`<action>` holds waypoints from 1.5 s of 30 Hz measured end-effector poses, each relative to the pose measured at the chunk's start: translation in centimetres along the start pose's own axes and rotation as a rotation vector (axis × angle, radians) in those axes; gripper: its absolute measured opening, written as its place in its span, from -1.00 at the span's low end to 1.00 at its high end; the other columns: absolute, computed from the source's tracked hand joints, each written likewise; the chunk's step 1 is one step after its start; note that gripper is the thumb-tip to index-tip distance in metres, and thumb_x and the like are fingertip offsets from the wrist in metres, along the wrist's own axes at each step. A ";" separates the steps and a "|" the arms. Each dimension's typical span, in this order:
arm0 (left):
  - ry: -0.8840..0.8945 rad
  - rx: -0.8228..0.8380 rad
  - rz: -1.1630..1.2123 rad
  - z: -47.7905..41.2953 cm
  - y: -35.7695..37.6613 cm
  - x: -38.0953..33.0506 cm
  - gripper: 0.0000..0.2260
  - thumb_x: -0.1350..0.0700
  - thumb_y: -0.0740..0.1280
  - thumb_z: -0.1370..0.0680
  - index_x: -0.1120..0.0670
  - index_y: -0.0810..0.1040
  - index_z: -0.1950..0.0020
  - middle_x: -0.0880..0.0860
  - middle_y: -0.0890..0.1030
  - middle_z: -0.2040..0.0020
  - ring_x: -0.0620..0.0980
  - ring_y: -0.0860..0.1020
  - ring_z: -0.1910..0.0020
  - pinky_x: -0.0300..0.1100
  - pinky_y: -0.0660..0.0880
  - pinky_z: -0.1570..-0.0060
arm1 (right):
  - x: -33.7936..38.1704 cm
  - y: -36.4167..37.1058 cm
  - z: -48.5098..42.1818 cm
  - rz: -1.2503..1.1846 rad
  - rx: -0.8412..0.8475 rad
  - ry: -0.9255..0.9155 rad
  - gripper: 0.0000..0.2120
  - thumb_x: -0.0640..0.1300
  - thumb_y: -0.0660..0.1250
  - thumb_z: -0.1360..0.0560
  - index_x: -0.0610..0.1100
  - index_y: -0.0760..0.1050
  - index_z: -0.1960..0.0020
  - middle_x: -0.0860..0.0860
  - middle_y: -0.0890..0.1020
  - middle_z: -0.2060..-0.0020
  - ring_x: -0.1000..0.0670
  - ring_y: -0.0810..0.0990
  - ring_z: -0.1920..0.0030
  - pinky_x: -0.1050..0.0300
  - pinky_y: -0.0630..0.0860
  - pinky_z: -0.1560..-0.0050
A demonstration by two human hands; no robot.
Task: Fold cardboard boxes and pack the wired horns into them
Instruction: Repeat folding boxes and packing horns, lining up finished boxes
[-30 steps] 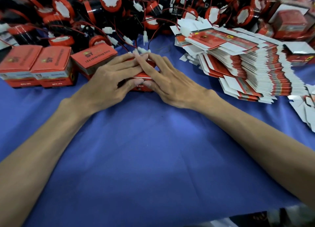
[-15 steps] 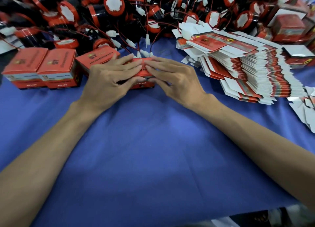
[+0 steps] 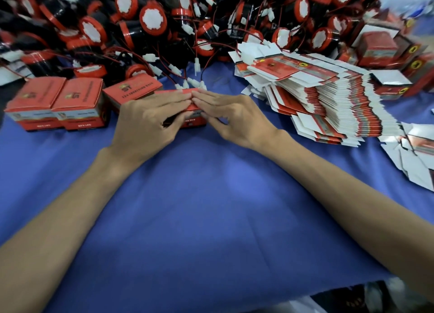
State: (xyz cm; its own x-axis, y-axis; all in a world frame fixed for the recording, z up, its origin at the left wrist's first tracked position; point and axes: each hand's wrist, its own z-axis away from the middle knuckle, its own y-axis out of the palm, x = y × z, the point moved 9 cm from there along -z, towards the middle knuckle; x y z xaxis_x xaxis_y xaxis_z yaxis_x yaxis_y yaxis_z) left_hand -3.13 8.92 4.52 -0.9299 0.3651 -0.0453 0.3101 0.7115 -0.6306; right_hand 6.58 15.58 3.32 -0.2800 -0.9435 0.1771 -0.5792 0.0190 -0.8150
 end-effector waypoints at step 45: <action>-0.464 0.306 0.561 1.2 3.1 0.8 -0.67 -0.20 0.10 -0.52 -0.08 0.43 -0.16 -0.25 0.50 -0.03 -0.28 0.45 -0.07 -0.46 0.36 -0.04 | 5.2 -3.3 1.2 -0.031 -0.440 -0.283 -0.78 -0.40 0.22 -0.54 -0.34 0.60 -0.09 -0.20 0.66 -0.05 -0.13 0.68 -0.04 0.01 0.65 0.20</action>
State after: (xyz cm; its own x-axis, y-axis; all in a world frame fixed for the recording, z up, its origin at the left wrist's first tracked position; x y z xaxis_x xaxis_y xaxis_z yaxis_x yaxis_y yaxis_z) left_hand -3.16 10.68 1.58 -0.6594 0.2844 -0.6960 0.7515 0.2737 -0.6002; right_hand 7.96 10.21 6.28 -0.0750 -0.9971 -0.0085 -0.8676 0.0695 -0.4923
